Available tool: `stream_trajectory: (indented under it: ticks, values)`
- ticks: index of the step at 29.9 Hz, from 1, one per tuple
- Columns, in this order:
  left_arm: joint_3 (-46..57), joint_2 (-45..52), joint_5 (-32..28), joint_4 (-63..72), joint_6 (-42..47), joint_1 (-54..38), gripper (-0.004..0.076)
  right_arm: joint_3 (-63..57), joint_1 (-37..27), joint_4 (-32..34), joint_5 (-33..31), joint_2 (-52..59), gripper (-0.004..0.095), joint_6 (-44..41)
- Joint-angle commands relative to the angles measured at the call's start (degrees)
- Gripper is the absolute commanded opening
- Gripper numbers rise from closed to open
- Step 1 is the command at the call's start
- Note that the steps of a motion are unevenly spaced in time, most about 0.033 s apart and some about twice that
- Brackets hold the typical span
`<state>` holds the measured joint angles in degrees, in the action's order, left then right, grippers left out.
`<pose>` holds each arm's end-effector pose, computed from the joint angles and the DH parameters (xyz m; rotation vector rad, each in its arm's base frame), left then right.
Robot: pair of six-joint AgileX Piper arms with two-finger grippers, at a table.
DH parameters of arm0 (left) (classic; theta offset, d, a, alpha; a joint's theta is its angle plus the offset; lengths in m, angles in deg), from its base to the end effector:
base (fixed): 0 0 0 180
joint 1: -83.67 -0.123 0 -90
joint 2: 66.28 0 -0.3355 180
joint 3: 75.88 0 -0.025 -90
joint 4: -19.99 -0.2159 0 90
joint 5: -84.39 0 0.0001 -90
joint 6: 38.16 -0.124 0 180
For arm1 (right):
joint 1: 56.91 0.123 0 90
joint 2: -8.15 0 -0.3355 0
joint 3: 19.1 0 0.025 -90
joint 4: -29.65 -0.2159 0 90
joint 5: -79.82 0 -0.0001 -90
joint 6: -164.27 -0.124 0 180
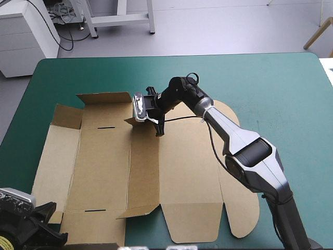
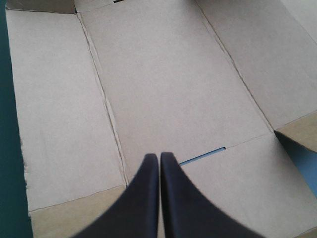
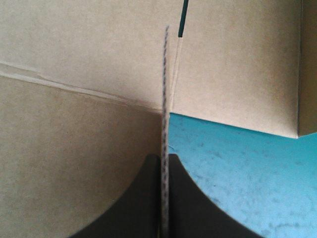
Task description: Fold the box
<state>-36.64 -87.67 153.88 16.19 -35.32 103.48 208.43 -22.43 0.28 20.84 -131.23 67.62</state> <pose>-0.0368 0.0214 0.2933 0.3289 2.2479 -0.1262 0.4091 0.3442 0.2648 -2.0076 1.4302 0.3166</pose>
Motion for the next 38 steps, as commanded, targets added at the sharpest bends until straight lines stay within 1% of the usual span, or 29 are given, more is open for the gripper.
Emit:
stream_trajectory:
  ticks: [1, 3, 4, 6, 8, 10, 11, 13, 15, 18, 19, 21, 23, 26, 28, 31, 34, 38]
  values:
    - [-1.8, -0.7, -3.0, -0.6, 0.4, 0.2, -0.0010, 2.0, 0.1, -1.4, 1.0, 4.1, -0.0016, -0.7]
    - [-1.8, -0.7, -3.0, -0.6, 0.4, 0.2, -0.0010, 2.0, 0.2, -1.0, 1.8, 4.2, 0.0002, -1.5]
    - [-1.8, -0.7, -3.0, -0.6, 0.4, 0.2, -0.0010, 2.0, 0.2, -0.9, 2.4, 4.4, 0.0029, -2.5]
    - [-1.8, -0.7, -2.2, -0.6, 0.4, 0.2, -0.0010, 2.0, 0.2, 0.3, 3.0, 4.8, 0.0110, -4.8]
    - [-1.8, -0.7, -1.8, -0.6, 0.4, 0.2, -0.0010, 2.0, 0.2, 3.5, 3.0, 5.5, 0.0241, -7.5]
    - [-1.8, -0.7, -1.5, -0.6, 0.4, 0.2, -0.0010, 2.0, 0.2, 6.3, 2.7, 6.3, 0.0324, -9.3]
    - [-1.8, -0.9, -1.5, -0.6, 0.4, 0.2, -0.0010, 2.0, 0.2, 7.6, 2.7, 6.9, 0.0353, -10.2]
    - [-1.8, -1.0, -1.4, -0.6, 0.4, 0.2, -0.0010, 2.0, -0.1, 9.6, 2.6, 8.0, 0.0369, -11.9]
    - [-1.8, -1.0, -1.4, -0.6, 0.4, 0.2, -0.0010, 2.0, -0.4, 12.2, 2.6, 9.4, 0.0368, -14.4]
    - [-1.8, -1.0, -1.4, -0.6, 0.6, 0.2, -0.0010, 2.0, -1.8, 20.8, 1.4, 11.9, 0.0368, -21.0]
    - [-1.8, -1.0, -1.4, -0.6, 0.8, 0.2, -0.0010, 2.0, -2.6, 24.8, 0.5, 12.8, 0.0367, -23.8]
    - [-1.8, -1.0, -1.4, -1.1, 2.1, 0.2, -0.0010, 2.0, -4.3, 27.7, -0.9, 14.6, 0.0355, -28.5]
    - [-1.8, -1.0, -1.4, -1.4, 2.2, 0.2, -0.0010, 2.0, -7.4, 26.4, -2.5, 16.8, 0.0303, -31.9]
    - [-1.8, -1.0, -1.4, -1.5, 2.2, 0.2, -0.0010, 2.0, -12.7, 23.5, -6.0, 19.9, 0.0209, -34.3]
    - [-1.8, -1.0, -1.4, -1.5, 2.2, 0.2, -0.0010, 1.9, -16.0, 24.4, -7.5, 22.0, 0.0167, -37.4]
    - [-1.8, -1.0, -1.4, -1.5, 3.1, 0.2, -0.0010, 1.2, -21.4, 25.5, -9.9, 25.0, 0.0136, -43.3]
    - [-1.8, -1.0, -1.4, -1.4, 3.2, 0.2, -0.0010, -3.3, -27.2, 25.5, -10.0, 29.4, 0.0111, -47.2]
    - [-1.8, -1.0, -1.4, -1.4, 3.2, 0.2, -0.0010, -14.3, -34.1, 27.1, -10.0, 37.6, 0.0070, -51.7]
